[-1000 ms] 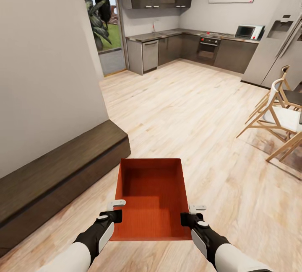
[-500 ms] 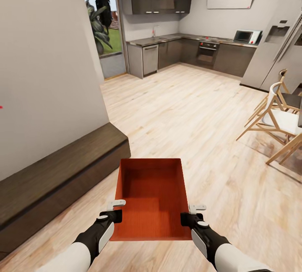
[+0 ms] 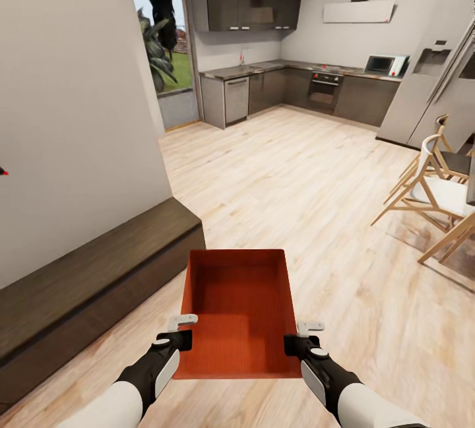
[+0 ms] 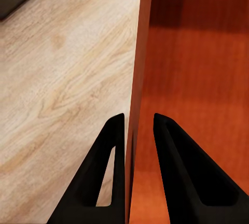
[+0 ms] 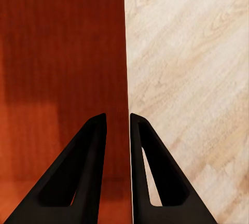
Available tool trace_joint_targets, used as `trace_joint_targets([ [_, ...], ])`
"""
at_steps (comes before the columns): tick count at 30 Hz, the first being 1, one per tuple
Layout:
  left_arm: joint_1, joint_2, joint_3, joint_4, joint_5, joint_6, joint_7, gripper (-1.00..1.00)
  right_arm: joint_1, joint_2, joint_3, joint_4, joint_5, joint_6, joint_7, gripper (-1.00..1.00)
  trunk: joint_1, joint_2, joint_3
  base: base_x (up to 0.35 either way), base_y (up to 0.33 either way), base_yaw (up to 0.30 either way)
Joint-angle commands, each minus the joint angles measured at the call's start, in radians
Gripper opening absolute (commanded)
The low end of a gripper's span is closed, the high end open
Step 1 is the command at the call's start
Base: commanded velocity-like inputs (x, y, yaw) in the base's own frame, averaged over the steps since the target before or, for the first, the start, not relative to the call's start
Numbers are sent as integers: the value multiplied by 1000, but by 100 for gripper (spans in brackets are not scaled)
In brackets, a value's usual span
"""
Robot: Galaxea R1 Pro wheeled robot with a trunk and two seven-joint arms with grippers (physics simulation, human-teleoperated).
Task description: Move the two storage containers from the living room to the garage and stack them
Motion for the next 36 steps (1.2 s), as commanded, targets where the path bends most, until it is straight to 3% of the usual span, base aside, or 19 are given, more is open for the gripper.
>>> trace_joint_targets([
  [1,0,1,2,-3,-6,7,12,-100,-1,-4,-4,1,-4,-3,-57,-100,1,-2,0,0,0,0],
  [36,0,2,2,-4,-6,7,12,-100,-1,-4,-5,1,-4,-3,-63,-100,1,-2,56,0,0,0],
])
